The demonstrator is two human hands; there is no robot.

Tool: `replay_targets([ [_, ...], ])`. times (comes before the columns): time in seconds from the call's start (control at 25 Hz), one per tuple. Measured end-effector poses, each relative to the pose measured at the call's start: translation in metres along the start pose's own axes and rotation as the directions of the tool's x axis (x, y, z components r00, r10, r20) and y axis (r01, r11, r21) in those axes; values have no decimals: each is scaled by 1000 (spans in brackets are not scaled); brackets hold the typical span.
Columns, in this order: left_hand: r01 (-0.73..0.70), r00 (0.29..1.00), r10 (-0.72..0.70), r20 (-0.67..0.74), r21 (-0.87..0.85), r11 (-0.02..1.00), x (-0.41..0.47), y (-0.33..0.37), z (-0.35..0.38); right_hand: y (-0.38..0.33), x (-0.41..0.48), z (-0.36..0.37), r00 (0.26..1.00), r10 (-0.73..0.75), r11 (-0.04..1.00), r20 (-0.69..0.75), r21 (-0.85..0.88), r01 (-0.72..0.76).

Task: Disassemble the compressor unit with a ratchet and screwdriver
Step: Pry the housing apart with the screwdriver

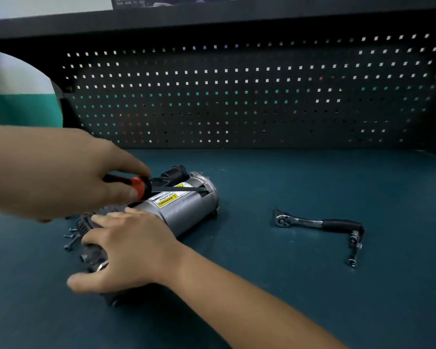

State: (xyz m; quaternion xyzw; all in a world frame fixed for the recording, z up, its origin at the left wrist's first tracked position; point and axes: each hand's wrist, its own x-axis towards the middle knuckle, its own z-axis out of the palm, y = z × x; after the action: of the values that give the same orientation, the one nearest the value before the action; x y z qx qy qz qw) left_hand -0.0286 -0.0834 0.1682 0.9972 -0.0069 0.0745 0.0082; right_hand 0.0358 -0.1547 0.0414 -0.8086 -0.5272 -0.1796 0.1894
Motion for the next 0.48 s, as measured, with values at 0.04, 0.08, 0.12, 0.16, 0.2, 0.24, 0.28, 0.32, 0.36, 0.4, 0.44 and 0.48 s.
replay_targets([
  [0.04,-3,1000,3,-25,1,1000,-3,-2,4,0,0,-1,1000,3,1000,-5,18,-3],
  [0.08,-34,998,32,-62,-38,999,-5,-6,8,0,0,-1,1000,3,999,-19,47,-2],
  [0.12,-42,996,38,-85,-43,998,-7,-11,11,-1,-2,-3,1000,3,997,-22,77,-1],
  [0.16,-71,990,65,-126,-38,997,-9,-18,13,-2,-2,-3,999,-9,995,-33,94,12],
  [0.2,-87,987,82,-136,-26,996,-10,-21,15,-1,-1,-3,1000,-2,994,-20,113,4],
  [0.24,-96,988,93,-127,-17,995,-13,-22,16,-1,1,-4,1000,-11,992,-26,123,14],
  [0.28,-112,986,110,-128,-8,994,-12,-22,16,-1,2,-6,1000,1,992,-15,125,1],
  [0.32,-135,981,132,-144,-8,991,-11,-22,16,-1,3,-7,1000,0,994,-12,109,1],
  [0.36,-152,978,147,-151,-23,988,-8,-23,16,-1,1,-8,1000,-15,997,8,82,15],
  [0.4,-132,984,131,-120,1,991,-5,-21,14,1,-5,-9,998,-58,997,23,49,57],
  [0.44,-98,990,102,-100,40,994,-2,-21,12,1,-14,-11,993,-109,993,42,52,107],
  [0.48,-65,994,74,-84,107,992,1,-20,11,3,-27,-14,980,-197,978,-34,69,199],
])
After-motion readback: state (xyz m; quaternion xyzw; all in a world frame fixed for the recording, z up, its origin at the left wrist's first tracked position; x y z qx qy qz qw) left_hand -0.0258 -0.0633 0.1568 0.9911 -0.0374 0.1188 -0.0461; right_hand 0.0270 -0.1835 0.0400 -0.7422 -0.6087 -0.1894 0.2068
